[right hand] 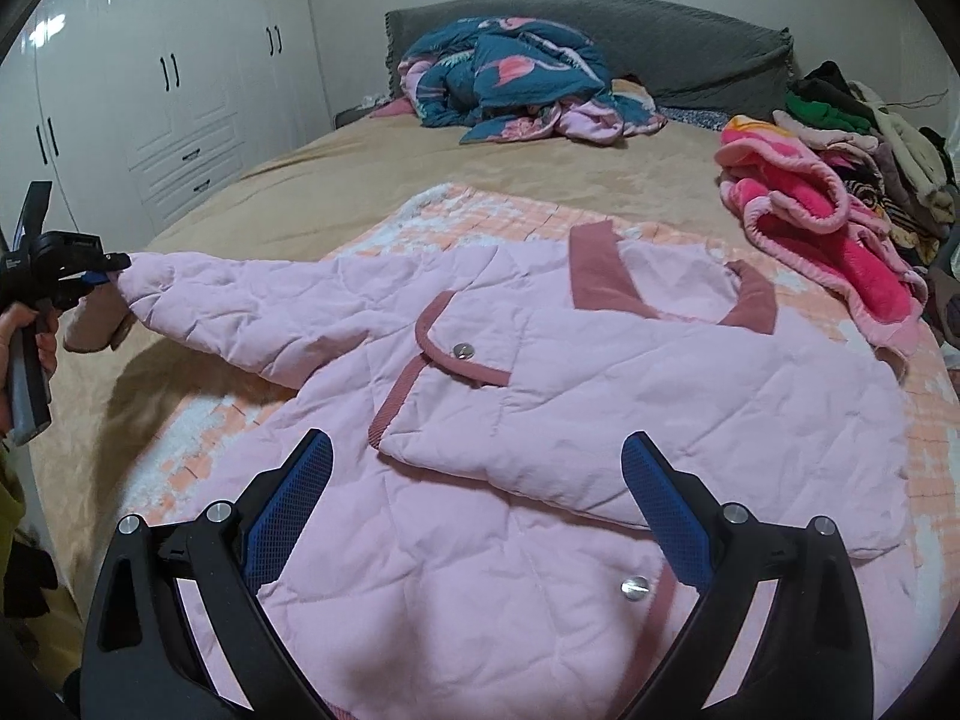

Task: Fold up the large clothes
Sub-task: 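Grasp the other sleeve cuff with the left tool and lift it, then carry the sleeve with the left tool across the jacket toward the right tool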

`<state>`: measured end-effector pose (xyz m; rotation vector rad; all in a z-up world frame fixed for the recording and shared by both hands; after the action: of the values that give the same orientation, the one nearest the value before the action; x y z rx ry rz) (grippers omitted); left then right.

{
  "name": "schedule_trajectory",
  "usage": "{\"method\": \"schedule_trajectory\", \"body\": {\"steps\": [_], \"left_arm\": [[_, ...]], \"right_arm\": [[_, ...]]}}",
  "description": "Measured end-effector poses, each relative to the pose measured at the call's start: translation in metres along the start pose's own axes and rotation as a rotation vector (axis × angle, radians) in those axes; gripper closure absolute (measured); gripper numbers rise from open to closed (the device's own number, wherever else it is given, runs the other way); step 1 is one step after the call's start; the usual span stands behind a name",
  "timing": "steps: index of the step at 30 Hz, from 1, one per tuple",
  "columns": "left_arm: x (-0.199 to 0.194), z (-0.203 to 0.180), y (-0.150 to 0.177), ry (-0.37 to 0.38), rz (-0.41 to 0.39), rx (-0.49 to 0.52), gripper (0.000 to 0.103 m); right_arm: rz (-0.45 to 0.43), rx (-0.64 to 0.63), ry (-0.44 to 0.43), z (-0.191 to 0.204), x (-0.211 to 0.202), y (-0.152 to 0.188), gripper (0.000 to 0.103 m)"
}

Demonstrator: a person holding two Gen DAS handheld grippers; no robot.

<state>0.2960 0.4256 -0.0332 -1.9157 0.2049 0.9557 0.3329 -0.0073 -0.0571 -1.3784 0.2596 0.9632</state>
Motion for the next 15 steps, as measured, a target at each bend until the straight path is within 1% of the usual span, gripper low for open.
{"method": "schedule_trajectory", "body": {"steps": [3, 10, 15], "left_arm": [[-0.015, -0.018, -0.007, 0.002, -0.026, 0.033, 0.096], [-0.048, -0.059, -0.019, 0.034, -0.070, 0.079, 0.096], [-0.066, -0.094, -0.022, 0.048, -0.096, 0.120, 0.096]], "right_arm": [[-0.023, 0.015, -0.001, -0.008, -0.016, -0.003, 0.006], [-0.070, 0.036, 0.000, -0.031, -0.049, -0.008, 0.006], [-0.096, 0.077, 0.002, -0.055, -0.072, -0.007, 0.006]]}}
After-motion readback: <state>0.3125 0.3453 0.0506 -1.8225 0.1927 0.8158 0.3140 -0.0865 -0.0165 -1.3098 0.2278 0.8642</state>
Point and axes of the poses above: each gripper's, at about its wrist camera, not at the fingertips, and x roughly the way its jaws point, z to its left, y to its underside, the point moved 7 cm from there along x, roughly the way its jaws point, and after that the axes turned 10 degrees about x, right-handed, at the moved point
